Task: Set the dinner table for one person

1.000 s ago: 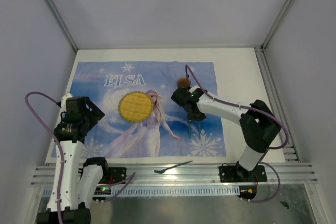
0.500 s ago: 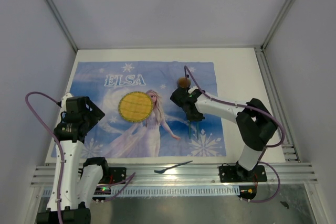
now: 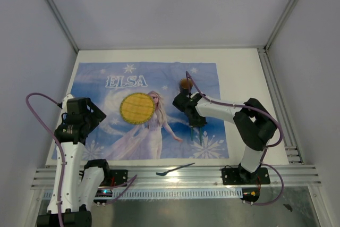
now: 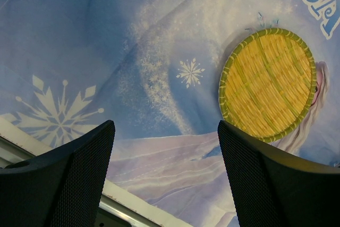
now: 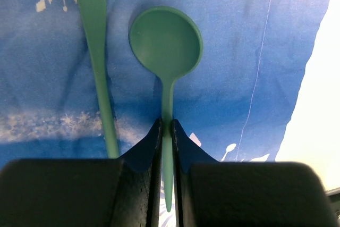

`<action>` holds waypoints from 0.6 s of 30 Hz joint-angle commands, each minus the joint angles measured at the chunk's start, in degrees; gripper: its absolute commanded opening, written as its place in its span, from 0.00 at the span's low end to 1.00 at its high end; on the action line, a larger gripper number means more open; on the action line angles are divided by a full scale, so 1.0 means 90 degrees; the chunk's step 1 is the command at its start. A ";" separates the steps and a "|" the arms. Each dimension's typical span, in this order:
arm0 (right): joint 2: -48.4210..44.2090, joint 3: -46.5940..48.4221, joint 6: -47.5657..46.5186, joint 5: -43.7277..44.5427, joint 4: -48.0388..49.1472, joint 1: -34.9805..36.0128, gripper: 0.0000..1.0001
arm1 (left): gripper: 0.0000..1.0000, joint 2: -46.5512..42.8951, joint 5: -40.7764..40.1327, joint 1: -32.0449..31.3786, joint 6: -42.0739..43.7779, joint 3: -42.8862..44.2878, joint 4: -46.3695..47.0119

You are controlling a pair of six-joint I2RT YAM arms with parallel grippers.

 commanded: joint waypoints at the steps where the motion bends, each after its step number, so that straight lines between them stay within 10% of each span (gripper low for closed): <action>1: -0.0009 0.0046 0.0103 0.0084 0.0144 -0.0006 0.03 | 0.81 0.0004 0.0021 -0.0028 0.0029 0.0102 0.0209; 18: -0.0224 0.0066 0.0112 0.0143 0.0075 -0.0006 0.06 | 0.81 -0.0006 -0.0018 -0.0028 0.0009 0.0092 0.0209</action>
